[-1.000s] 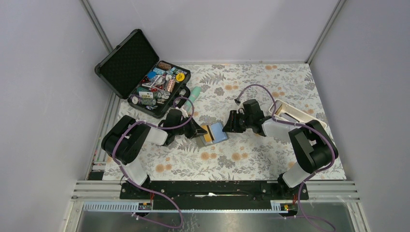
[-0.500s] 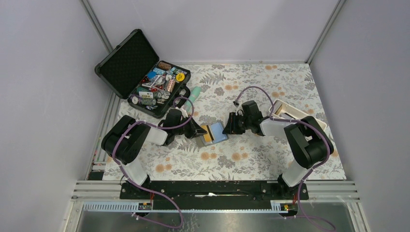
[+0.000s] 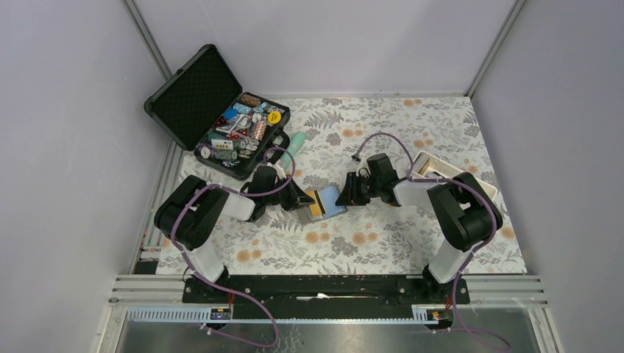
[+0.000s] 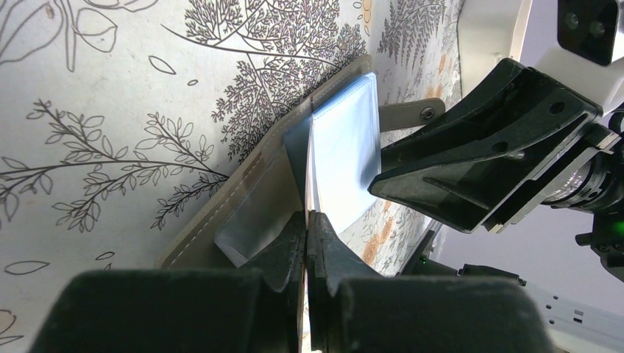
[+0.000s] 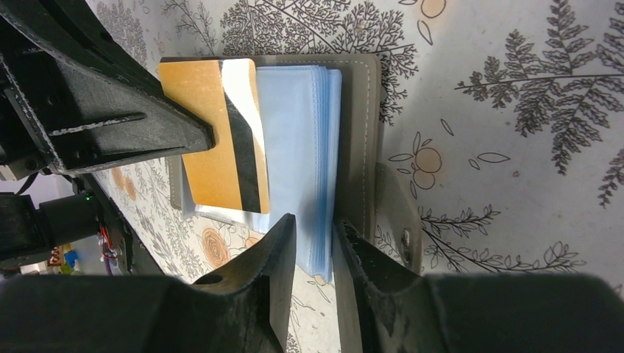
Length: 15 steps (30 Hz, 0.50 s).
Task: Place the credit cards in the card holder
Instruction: Insert the credit card into the card holder.
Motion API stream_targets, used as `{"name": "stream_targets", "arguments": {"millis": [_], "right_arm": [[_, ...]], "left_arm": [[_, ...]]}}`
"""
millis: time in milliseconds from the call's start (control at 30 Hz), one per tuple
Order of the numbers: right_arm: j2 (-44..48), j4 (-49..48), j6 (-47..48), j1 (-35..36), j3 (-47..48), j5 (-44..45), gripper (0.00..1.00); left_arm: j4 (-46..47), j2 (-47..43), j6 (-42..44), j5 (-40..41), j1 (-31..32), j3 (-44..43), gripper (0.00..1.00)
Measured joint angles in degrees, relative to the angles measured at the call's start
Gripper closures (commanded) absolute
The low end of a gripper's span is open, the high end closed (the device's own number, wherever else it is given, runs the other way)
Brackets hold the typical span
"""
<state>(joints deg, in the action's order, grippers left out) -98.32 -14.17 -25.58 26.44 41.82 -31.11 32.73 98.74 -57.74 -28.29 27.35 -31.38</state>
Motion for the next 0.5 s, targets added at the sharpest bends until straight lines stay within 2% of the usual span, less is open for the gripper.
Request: {"name": "stream_targets", "arguments": {"millis": [167,333,500], "right_arm": [[-0.9,-1.1,-0.2,-0.1,0.0,-1.3,0.78],[-1.3,-1.4,-0.6,-0.1,0.0,-1.4,1.0],[-1.7,-1.4,-1.4,-0.2,0.0,-1.0,1.0]], "left_arm": [[0.0,0.0,0.3,0.0,0.0,0.0,1.0],[0.0,0.0,0.3,0.0,0.0,0.0,1.0],[0.0,0.0,0.3,0.0,0.0,0.0,1.0]]}}
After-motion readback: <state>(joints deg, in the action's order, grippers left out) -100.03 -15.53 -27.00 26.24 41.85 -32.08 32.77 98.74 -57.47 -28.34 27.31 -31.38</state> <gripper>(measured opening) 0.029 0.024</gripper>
